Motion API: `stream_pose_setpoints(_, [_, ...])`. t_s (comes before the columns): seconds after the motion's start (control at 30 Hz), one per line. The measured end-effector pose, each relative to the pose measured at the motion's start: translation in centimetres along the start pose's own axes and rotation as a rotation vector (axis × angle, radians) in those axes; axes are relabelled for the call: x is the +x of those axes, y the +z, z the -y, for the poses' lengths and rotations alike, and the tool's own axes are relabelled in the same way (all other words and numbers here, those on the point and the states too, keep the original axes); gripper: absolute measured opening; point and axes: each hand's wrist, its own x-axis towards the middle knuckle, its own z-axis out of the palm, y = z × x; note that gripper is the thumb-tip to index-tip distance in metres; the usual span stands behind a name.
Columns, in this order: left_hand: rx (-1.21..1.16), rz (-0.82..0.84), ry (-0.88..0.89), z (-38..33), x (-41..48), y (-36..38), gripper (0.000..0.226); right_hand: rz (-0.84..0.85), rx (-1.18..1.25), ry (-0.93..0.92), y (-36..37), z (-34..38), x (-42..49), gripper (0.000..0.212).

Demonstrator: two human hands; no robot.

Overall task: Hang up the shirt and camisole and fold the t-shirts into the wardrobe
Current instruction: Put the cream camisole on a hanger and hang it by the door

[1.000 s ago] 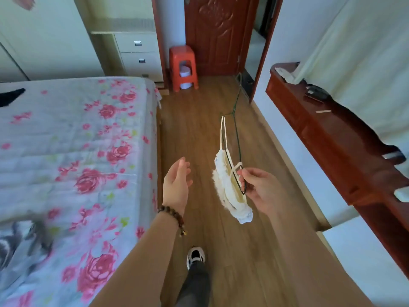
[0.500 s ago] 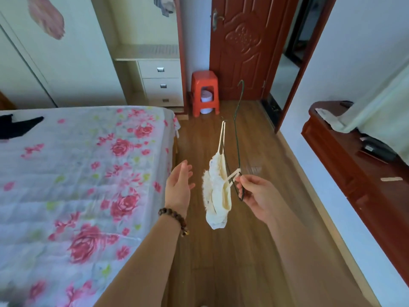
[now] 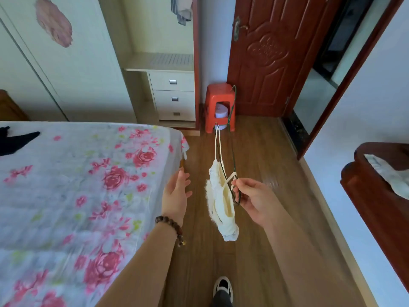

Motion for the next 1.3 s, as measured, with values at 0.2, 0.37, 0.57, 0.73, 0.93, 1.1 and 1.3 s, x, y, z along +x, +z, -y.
stream_pose_setpoints(0.2, [-0.028, -0.050, 0.012, -3.6, 11.4, 6.0, 0.042, 0.056, -0.009, 0.049, 0.1, 6.5, 12.2, 0.017])
stream_pose_setpoints(0.37, [-0.037, -0.087, 0.011, -5.7, 19.4, 9.2, 0.042, 0.091, -0.032, 0.048, 1.6, 10.9, 21.7, 0.021])
stream_pose_setpoints(0.57, [-0.062, -0.113, 0.004, -7.5, 31.4, 11.2, 0.041, 0.112, -0.083, 0.050, 4.8, 14.7, 33.5, 0.019])
stream_pose_setpoints(0.73, [-0.074, -0.120, 0.018, -9.8, 43.7, 11.9, 0.039, 0.083, -0.072, 0.046, 8.5, 17.2, 44.3, 0.019])
stream_pose_setpoints(0.93, [-0.077, -0.135, 0.017, -13.9, 56.1, 11.0, 0.039, 0.074, -0.072, 0.037, 13.2, 21.4, 55.1, 0.019])
stream_pose_setpoints(1.1, [-0.089, -0.149, 0.016, -15.9, 63.4, 11.6, 0.043, 0.090, -0.024, 0.035, 16.2, 24.2, 62.6, 0.020])
stream_pose_setpoints(1.3, [-0.085, -0.163, 0.019, -16.9, 72.0, 12.9, 0.043, 0.128, 0.000, 0.046, 19.4, 27.1, 71.5, 0.017])
